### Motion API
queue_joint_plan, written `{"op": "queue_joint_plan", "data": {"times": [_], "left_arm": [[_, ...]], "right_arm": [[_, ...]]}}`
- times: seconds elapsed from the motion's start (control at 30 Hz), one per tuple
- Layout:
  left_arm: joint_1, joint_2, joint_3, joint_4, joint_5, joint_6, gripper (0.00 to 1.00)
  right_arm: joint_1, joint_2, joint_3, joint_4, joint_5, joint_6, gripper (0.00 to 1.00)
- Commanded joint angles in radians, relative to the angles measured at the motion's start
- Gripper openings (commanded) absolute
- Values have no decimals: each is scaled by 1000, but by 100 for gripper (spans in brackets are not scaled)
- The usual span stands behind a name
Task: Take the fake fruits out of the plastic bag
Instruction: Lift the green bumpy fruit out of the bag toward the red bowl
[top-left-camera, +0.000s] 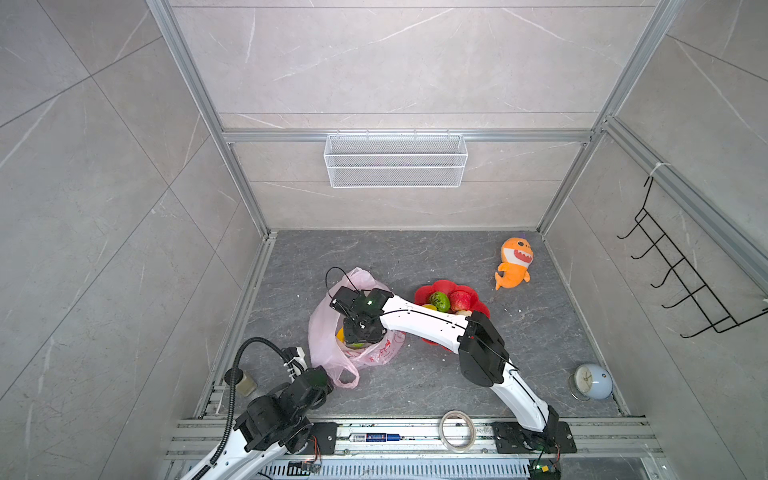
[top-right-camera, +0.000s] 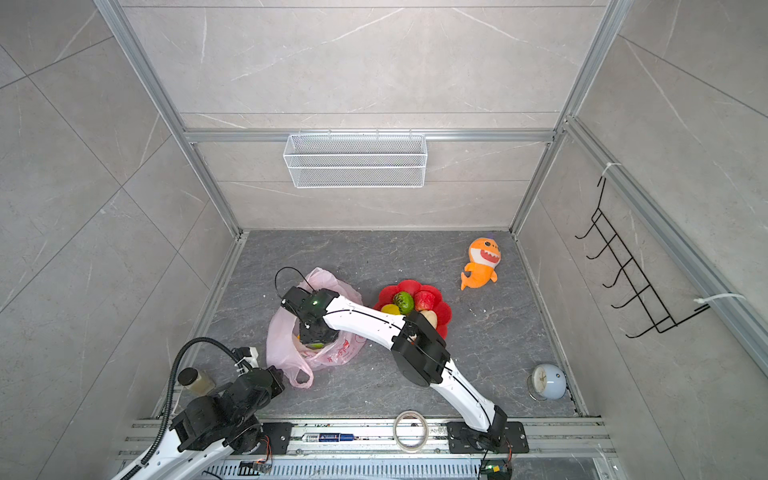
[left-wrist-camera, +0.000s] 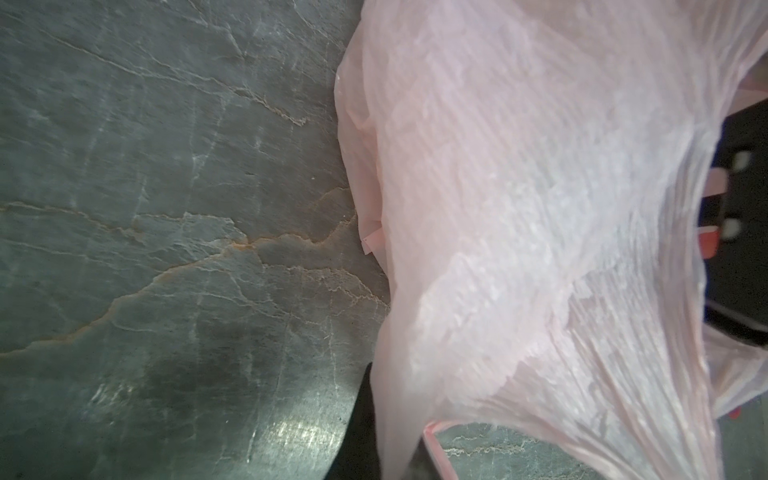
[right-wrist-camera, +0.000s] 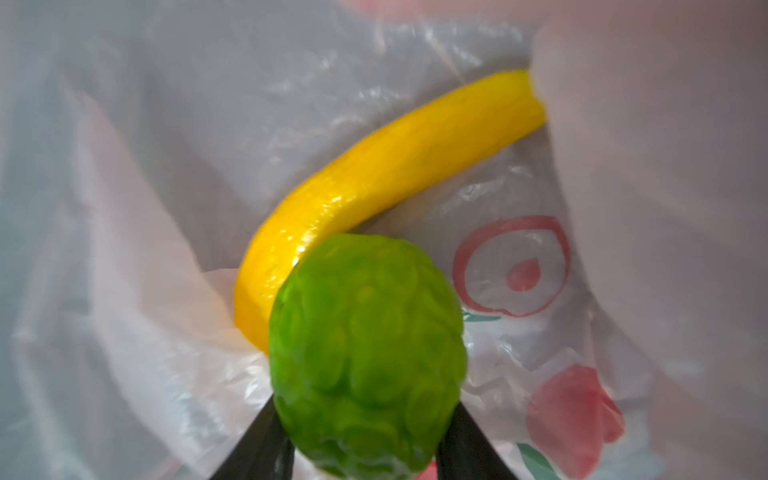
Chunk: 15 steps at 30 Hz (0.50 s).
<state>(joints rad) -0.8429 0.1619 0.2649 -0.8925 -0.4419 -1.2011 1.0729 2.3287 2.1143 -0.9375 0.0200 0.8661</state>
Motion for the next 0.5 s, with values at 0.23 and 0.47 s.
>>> {"op": "queue_joint_plan", "data": {"times": [0.23,0.47], "left_arm": [[-3,8,11,-6,-26,-3,0],[-3,29,20,35,-57,1,0]], "right_arm": [[-1,-102,110,-45,16,-100,32],[1,-173,142,-88,-13,-169,32]]}}
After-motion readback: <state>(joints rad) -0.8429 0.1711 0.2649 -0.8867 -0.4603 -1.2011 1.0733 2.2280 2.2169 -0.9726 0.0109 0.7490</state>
